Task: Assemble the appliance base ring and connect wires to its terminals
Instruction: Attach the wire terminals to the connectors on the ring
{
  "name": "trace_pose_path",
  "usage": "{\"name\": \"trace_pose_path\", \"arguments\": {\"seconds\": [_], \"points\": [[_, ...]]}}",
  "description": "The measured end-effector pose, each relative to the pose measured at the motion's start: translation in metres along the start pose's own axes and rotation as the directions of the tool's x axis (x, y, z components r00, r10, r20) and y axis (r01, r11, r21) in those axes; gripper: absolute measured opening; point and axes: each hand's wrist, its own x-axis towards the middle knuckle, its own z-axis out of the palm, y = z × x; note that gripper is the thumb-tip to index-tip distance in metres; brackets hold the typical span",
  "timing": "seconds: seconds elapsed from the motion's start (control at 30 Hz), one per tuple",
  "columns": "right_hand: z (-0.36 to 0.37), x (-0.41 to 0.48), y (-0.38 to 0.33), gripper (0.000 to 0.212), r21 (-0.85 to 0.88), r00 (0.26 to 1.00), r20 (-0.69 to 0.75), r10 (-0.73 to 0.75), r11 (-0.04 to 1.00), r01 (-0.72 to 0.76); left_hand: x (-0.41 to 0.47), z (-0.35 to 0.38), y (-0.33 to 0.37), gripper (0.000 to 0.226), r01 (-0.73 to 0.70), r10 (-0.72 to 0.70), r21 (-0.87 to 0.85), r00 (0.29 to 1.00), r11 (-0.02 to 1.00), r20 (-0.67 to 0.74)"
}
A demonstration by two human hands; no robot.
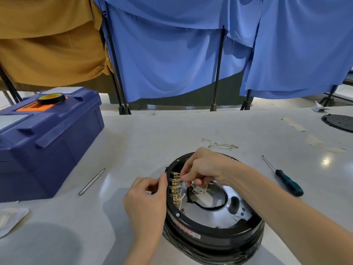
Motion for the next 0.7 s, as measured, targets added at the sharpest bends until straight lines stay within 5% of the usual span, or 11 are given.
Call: {"name": "trace_pose_path", "arguments": {"seconds": [0.7], "points": [[0.033, 0.004, 0.005, 0.019, -0.033, 0.932, -0.363, 0.01, 0.999, -0.023, -0.003, 0.002, 0.0, 0.036, -0.021, 0.021, 0.018, 1.0, 1.0, 0.017]]}}
